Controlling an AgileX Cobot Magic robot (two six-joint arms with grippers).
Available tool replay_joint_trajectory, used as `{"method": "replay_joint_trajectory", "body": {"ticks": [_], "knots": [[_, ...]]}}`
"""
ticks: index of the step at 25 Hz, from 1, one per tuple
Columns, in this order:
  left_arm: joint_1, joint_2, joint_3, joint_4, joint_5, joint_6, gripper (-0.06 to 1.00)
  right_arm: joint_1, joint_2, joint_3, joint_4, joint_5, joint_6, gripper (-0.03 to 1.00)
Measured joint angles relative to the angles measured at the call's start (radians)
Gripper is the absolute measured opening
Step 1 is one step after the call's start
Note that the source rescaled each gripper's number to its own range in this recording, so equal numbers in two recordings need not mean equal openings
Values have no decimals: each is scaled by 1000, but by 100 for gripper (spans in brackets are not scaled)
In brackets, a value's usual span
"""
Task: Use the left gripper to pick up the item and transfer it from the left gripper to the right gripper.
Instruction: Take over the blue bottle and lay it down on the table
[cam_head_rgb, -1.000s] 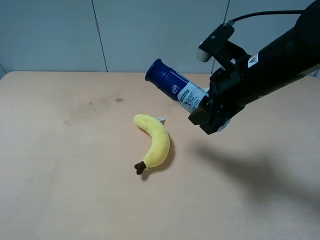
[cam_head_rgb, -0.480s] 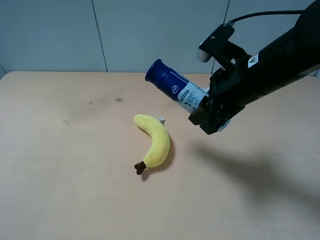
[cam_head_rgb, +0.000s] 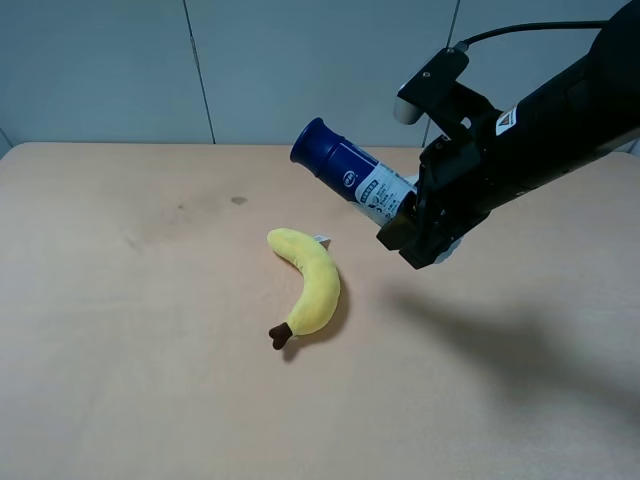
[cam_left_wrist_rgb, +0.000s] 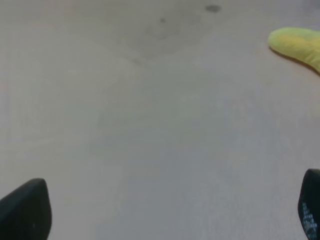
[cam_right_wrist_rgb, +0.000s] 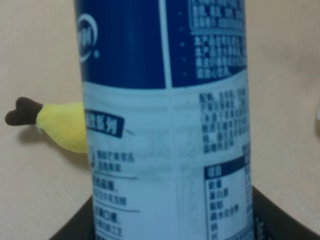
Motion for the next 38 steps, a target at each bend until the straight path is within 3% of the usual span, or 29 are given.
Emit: {"method": "replay_joint_trajectory", "body": {"ticks": [6, 11, 18, 31, 34, 38], "knots": [[0, 0, 0, -1, -6, 0, 97, 0, 0, 0, 0, -1, 37, 8], [0, 0, 0, -2, -6, 0, 96, 0, 0, 0, -52, 45, 190, 8], [0, 0, 0, -2, -7, 0, 96, 0, 0, 0, -185, 119, 528, 8], [0, 0, 0, -2, -7, 0, 96, -3, 0, 13, -483, 92, 1180, 8], [0, 0, 0, -2, -7, 0, 96, -19, 0, 39, -534, 94, 1215, 8], [0, 0, 0, -2, -8, 0, 96, -62, 0, 84, -546, 87, 1171, 8]]}}
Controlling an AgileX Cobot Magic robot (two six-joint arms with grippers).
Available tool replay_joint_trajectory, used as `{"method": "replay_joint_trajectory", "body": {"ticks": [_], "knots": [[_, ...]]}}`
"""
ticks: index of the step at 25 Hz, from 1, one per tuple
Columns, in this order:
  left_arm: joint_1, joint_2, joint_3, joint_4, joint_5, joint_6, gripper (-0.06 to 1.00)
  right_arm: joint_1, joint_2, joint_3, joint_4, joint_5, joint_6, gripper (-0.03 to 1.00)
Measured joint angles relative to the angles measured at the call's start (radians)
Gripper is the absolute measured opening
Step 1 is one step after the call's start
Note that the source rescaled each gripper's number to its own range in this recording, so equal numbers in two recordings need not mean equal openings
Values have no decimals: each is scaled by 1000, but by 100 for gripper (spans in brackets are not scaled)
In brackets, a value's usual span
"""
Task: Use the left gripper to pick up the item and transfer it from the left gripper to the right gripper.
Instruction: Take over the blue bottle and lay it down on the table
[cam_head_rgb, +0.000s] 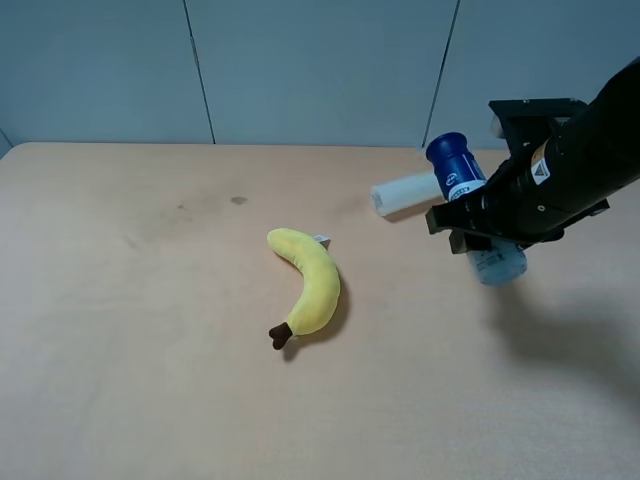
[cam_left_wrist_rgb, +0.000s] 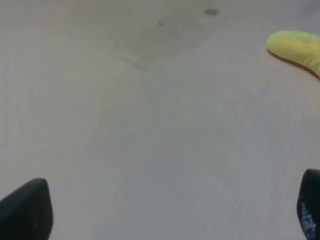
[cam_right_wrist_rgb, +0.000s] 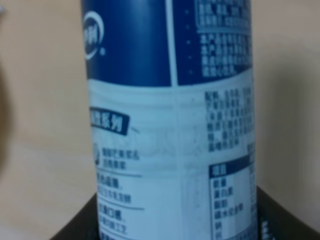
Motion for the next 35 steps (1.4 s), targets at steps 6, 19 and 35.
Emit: {"method": "replay_joint_trajectory", "body": {"ticks": [6, 19, 35], "knots": [[0, 0, 0, 0, -3, 0, 96, -99, -1, 42, 6, -10, -124, 8], [0, 0, 0, 0, -5, 0, 96, -220, 112, 91, 256, -112, -513, 8], [0, 0, 0, 0, -5, 0, 96, -220, 207, 114, 258, -203, -525, 8]]}}
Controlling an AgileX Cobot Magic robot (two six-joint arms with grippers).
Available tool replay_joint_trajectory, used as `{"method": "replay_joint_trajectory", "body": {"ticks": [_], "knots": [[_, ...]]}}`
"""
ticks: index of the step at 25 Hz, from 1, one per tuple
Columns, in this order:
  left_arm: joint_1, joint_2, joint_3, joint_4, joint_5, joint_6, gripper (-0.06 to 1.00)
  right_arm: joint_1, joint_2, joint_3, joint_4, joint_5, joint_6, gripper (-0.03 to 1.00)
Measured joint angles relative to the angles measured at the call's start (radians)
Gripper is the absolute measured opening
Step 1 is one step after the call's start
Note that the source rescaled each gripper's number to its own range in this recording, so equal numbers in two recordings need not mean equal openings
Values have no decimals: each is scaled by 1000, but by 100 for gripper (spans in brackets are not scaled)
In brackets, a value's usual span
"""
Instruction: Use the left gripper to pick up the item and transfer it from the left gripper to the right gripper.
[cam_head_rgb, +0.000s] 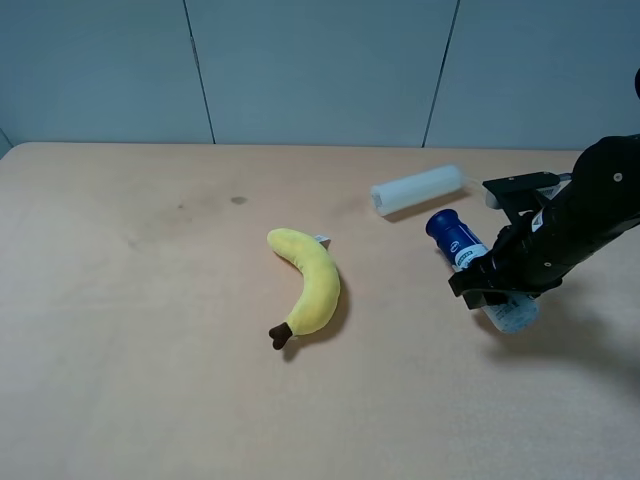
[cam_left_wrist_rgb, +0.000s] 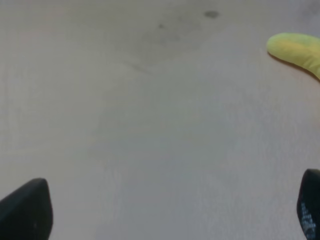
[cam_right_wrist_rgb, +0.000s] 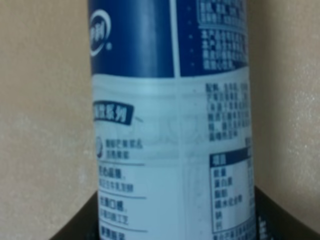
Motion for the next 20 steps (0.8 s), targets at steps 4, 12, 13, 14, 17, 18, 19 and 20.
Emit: {"method": "replay_joint_trajectory", "body": {"ticks": [4, 12, 13, 14, 17, 18, 19, 20], "knots": [[0, 0, 0, 0, 0, 0, 96, 0, 0, 0, -1, 5, -1, 72], [0, 0, 0, 0, 0, 0, 96, 0, -1, 0, -18, 13, -4, 98], [0, 0, 0, 0, 0, 0, 96, 0, -2, -3, -23, 26, -4, 98], [0, 0, 0, 0, 0, 0, 96, 0, -2, -9, -32, 50, -4, 98], [0, 0, 0, 0, 0, 0, 96, 0, -24, -61, -51, 155, -4, 98], [0, 0, 0, 0, 0, 0, 96, 0, -36, -81, -53, 195, -4, 99], [0, 0, 0, 0, 0, 0, 96, 0, -48, -105, -53, 236, -4, 99], [0, 0, 0, 0, 0, 0, 96, 0, -64, -129, -54, 269, -4, 99]]}}
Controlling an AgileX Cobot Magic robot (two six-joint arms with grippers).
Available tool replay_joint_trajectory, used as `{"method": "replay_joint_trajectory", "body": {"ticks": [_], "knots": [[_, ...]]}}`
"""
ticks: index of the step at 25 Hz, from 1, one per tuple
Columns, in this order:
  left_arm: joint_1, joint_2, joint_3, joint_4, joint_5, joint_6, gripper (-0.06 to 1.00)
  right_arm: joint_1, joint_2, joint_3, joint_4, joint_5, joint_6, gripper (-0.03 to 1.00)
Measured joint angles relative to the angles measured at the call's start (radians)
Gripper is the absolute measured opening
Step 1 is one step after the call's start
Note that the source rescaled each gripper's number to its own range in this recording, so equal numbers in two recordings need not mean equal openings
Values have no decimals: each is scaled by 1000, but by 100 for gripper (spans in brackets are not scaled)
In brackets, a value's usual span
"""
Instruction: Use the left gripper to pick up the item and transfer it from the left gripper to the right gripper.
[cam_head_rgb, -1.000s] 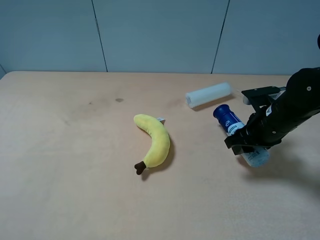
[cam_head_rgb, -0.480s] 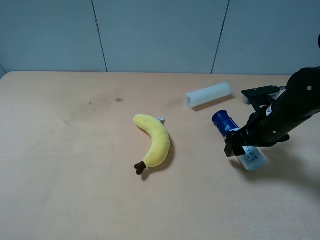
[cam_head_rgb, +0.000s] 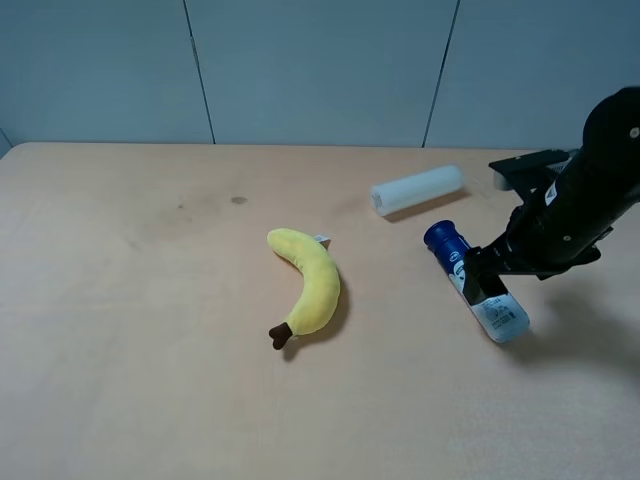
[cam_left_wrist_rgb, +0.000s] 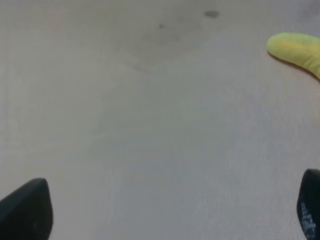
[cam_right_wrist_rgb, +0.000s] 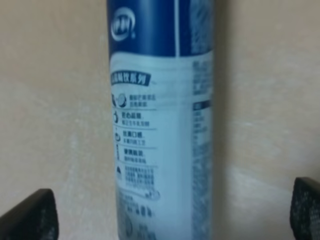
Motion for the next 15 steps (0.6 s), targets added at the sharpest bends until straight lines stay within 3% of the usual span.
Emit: {"method": "replay_joint_trajectory", "body": {"ticks": [7, 15], "knots": [[0, 0, 0, 0, 0, 0, 96, 0, -181, -115, -2, 207, 0, 100], [0, 0, 0, 0, 0, 0, 96, 0, -478, -127, -1, 422, 0, 100]]}}
